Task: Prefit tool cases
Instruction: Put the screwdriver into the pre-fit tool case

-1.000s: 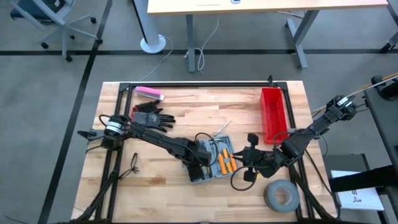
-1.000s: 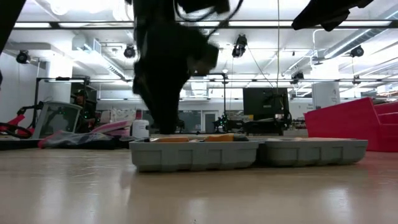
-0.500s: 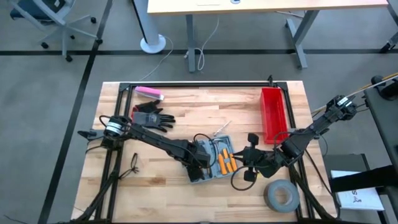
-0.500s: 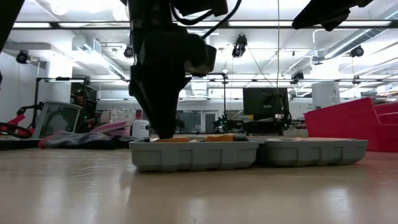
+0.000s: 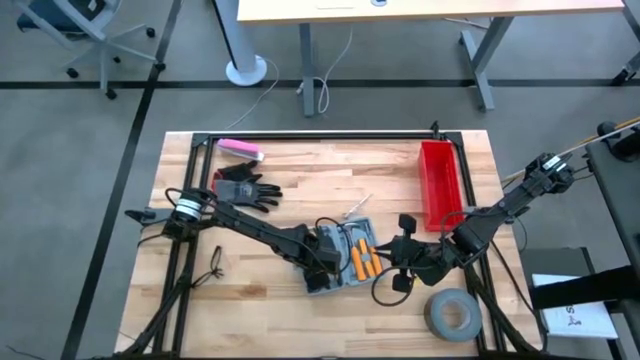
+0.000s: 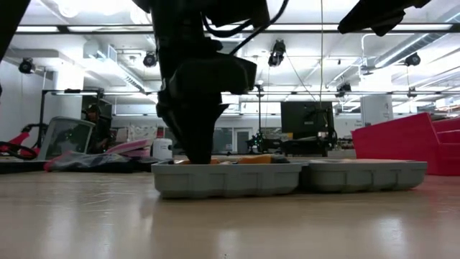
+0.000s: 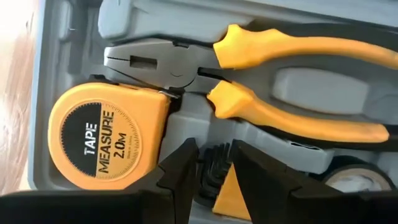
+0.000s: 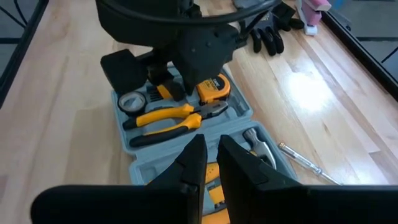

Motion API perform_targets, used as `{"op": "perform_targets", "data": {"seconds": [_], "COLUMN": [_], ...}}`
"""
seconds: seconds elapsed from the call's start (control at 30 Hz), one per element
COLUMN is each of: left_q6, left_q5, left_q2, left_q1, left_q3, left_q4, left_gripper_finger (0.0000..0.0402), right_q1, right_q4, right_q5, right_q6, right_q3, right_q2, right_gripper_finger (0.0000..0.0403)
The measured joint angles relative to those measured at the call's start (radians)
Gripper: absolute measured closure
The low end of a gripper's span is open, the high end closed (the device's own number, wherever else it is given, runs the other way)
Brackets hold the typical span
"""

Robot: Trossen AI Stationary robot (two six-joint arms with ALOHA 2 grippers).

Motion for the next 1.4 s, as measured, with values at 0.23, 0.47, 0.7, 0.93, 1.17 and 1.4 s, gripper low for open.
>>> {"op": "perform_targets", "data": {"seconds": [0.23,0.47,0.7,0.93,1.17,1.4], "left_q6": [0.001,0.001,-0.034,-0.089,-0.148,-0.126], "left_q5": [0.014,0.001,-0.024,-0.039,-0.036,-0.095], "left_q2": [-0.017,-0.037,-0.037,-0.037,-0.038,-0.039], "left_q1": [0.0,-0.001,0.0,0.017,0.023,0.023], "left_q3": [0.013,0.047,0.056,0.056,0.056,0.056], "left_q4": [-0.006,-0.073,-0.066,-0.001,-0.002,-0.002], "left_gripper_finger": [0.0286,0.0286,0.0286,0.0286,0.0286,0.0286], "right_q1": [0.0,0.0,0.0,0.0,-0.034,-0.213], "right_q4": [-0.001,-0.001,-0.001,-0.002,-0.029,-0.035], "right_q5": [0.0,0.0,0.0,0.0,-0.022,-0.197], "right_q6": [0.0,0.0,0.0,-0.074,-0.1,-0.179], "right_q3": [0.0,0.0,0.0,0.0,-0.005,-0.053], "right_q2": [0.0,0.0,0.0,-0.004,-0.008,0.009], "right_gripper_finger": [0.0379,0.0379,0.0379,0.0379,0.0379,0.0379]}}
